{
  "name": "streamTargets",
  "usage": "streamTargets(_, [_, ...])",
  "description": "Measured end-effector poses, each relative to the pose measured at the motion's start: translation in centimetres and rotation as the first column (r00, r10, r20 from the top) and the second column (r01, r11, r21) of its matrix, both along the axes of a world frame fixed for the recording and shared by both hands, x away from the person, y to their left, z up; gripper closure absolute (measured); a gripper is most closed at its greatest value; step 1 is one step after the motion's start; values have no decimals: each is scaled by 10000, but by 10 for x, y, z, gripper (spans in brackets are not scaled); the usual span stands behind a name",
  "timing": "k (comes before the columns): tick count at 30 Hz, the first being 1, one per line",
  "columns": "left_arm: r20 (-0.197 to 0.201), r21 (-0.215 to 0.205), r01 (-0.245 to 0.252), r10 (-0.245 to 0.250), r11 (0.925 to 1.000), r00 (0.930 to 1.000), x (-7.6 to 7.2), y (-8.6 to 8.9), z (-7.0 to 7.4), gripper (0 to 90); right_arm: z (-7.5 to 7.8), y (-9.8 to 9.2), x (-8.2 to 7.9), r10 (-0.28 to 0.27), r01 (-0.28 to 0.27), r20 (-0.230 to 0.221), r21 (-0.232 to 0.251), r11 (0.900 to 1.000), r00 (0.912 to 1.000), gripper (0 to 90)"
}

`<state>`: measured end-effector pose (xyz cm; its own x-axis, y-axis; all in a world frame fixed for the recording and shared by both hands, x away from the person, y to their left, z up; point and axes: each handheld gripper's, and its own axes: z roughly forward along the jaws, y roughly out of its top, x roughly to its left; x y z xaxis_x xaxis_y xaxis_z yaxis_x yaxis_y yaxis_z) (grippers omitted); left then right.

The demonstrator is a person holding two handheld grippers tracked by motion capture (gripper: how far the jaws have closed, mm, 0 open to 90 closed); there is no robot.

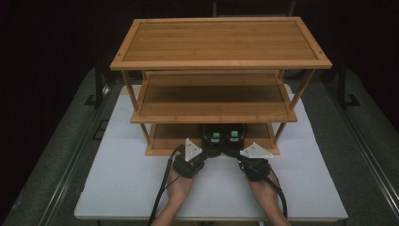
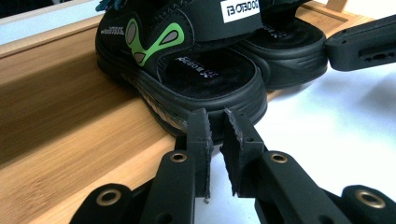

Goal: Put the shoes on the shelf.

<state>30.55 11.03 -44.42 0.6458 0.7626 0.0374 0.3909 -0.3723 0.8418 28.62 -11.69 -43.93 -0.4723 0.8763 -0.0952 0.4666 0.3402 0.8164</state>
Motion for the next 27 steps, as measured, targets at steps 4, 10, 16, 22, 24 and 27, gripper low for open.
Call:
streamTargets(4, [13, -37, -105, 105, 9999, 9999, 2, -1, -1, 804, -1, 1, 2, -84, 84, 0, -3, 10000, 10000, 894])
streamTargets(10, [71, -47, -121, 121, 9999, 9999, 4, -3, -2, 804, -1, 0, 4, -124, 124, 47, -68, 9999, 9999, 894])
streamTargets(16, [64, -46, -90, 90, 9999, 9999, 6, -6, -2, 803, -2, -2, 7, -172, 173, 82, -84, 9998, 9998, 893])
streamTargets(22, [66, -43, -91, 92, 9999, 9999, 8, -7, -2, 803, -2, -4, 9, -190, 190, 66, -18, 9998, 9998, 892])
streamTargets(24, [65, -46, -79, 79, 10000, 9999, 9, -7, -2, 803, -2, -5, 9, -171, 171, 39, 27, 9999, 9998, 890])
streamTargets(27, [47, -37, -52, 52, 10000, 10000, 10, -7, -2, 803, -2, -6, 10, -147, 147, 4, 100, 9998, 9999, 890])
